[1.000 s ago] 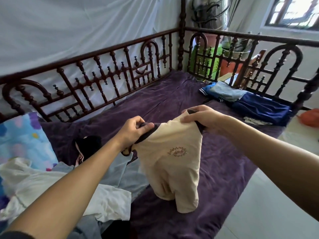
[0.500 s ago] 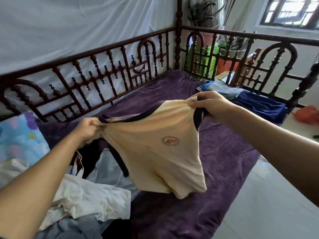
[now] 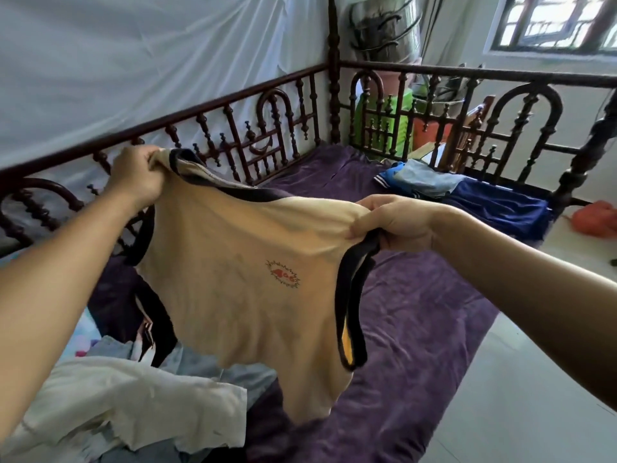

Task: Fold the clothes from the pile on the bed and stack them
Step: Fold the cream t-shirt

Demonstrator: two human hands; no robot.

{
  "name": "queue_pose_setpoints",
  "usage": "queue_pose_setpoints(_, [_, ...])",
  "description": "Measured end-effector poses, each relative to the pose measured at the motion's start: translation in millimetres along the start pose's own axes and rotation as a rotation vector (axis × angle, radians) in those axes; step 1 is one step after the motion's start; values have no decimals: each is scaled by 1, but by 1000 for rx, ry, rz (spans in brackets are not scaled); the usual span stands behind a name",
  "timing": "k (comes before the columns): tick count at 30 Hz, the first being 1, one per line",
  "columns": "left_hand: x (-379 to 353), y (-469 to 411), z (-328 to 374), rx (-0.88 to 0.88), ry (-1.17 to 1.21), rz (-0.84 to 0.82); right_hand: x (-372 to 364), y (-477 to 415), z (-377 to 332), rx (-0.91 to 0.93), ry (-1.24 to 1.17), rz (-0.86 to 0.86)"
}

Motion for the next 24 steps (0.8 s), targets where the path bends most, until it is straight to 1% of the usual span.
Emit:
queue_pose_setpoints(1, [-15, -3, 5, 15, -24, -6, 8, 1, 4, -19, -30, 39])
queue_pose_setpoints(3, [-54, -3, 17, 24, -69, -44, 35, -1, 19, -40, -50, 186])
queue_pose_setpoints(5, [-101, 2, 30, 17, -129, -115, 70, -4, 41, -31, 42, 330])
queue_pose_setpoints(7, [-152, 8, 43, -2, -189, -181, 111, -7, 68, -40, 135, 437])
queue_pose_setpoints(10, [-235, 16, 69, -21, -259, -269, 185, -15, 116, -117, 194, 581])
queue_pose_setpoints(13, [-330, 23, 103, -43, -298, -339, 264, -29, 164, -180, 215, 662])
queue_pose_setpoints(17, [-476, 32, 147, -5, -303, -420, 386, -64, 229, -227, 209, 770])
queue_pose_setpoints(21, [-624, 50, 194, 35, -296, -514, 512, -103, 296, -317, 402, 873])
queue_pose_setpoints(24, [-716, 67, 225, 64, -309, -599, 591, -123, 335, -420, 577, 899])
Point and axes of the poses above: each hand's wrist, its own y-axis away from the middle knuckle, its own x-axis out of the back of the hand, z = x × y, the point moved 6 cm from there along -y, towards the middle knuckle, and after that the axes turned 14 degrees about z, right-handed, at the moved point
